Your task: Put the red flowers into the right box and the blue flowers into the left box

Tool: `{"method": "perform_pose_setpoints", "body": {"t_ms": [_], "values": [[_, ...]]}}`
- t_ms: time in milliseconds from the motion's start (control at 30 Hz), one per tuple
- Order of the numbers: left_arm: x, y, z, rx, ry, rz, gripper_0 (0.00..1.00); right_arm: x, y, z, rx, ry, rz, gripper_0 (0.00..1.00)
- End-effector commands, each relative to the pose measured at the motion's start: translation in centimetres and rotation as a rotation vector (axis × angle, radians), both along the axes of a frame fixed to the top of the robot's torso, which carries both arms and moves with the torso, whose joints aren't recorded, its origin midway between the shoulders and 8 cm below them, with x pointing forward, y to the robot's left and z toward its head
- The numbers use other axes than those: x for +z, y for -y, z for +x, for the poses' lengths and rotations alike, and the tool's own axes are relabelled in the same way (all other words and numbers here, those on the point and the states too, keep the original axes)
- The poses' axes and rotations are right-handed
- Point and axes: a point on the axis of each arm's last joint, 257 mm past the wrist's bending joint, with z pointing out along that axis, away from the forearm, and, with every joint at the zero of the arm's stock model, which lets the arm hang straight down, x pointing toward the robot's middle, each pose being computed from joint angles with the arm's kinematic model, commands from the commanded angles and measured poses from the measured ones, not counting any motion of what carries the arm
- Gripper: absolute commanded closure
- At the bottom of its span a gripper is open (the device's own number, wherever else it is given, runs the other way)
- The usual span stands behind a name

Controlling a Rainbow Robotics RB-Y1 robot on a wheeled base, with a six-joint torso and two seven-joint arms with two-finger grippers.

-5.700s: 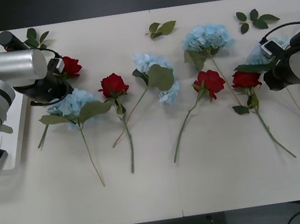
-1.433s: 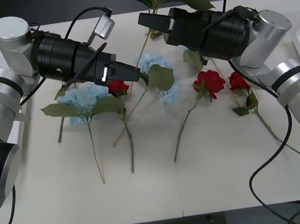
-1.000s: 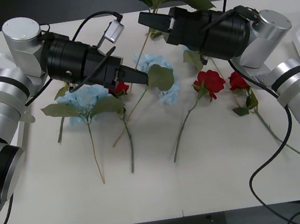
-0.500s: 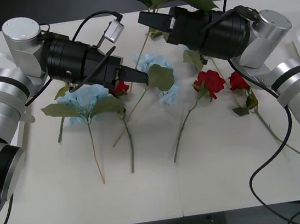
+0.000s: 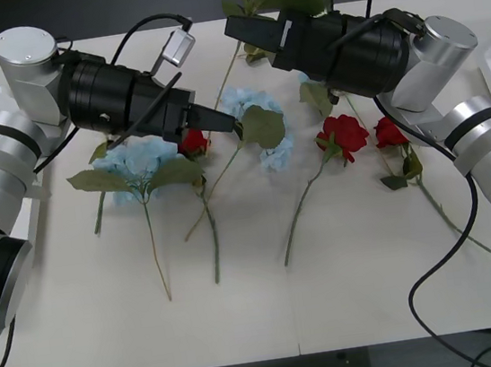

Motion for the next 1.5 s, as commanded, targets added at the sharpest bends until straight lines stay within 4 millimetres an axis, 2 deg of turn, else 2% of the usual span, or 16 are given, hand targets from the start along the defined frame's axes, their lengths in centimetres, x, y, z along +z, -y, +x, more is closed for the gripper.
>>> {"method": "perform_pose_setpoints", "body": {"t_ms": [33,167,300,600,767,967,1000,1033,1100,1233,1367,1500], "values": [[3.4,-2.5,1.2,-0.009,0.144,0.014,1.00,3.3,-1.6,-1.3,0.035,0.095,0.020,0.00],[3.8,-4.8,1.8,0.016,0.161,0.047,1.00,3.4,-1.3,-1.3,0.036,0.100,0.016,0.00],[4.1,-7.5,2.6,0.059,0.171,0.083,1.00,2.8,-1.1,-1.3,0.042,0.128,-0.060,0.00],[6.2,-16.2,4.6,0.195,0.238,0.198,1.00,1.4,0.7,-0.5,0.089,0.011,-0.415,0.00],[7.6,-22.5,5.8,0.312,0.283,0.298,1.00,-0.6,2.1,-0.6,0.094,-0.137,-0.651,0.00],[8.1,-30.5,7.2,0.480,0.311,0.467,1.00,-4.6,6.3,-0.3,0.029,-0.279,-0.954,0.00],[7.8,-32.6,7.4,0.524,0.308,0.510,1.00,-5.7,7.6,-0.3,0.007,-0.317,-1.025,0.00],[7.8,-33.3,7.4,0.541,0.307,0.527,1.00,-6.2,8.2,-0.4,-0.002,-0.332,-1.053,0.00],[7.5,-36.5,7.5,0.612,0.296,0.592,1.00,-8.0,9.9,-0.7,-0.032,-0.367,-1.153,0.00],[7.2,-41.4,7.5,0.716,0.285,0.701,1.00,-10.2,13.0,-1.0,-0.095,-0.371,-1.306,0.00],[7.0,-45.7,7.0,0.801,0.264,0.804,1.00,-11.5,15.5,-0.5,-0.155,-0.359,-1.387,0.00],[6.4,-49.4,5.8,0.865,0.234,0.876,1.00,-12.2,19.3,0.5,-0.245,-0.379,-1.434,0.00]]}}
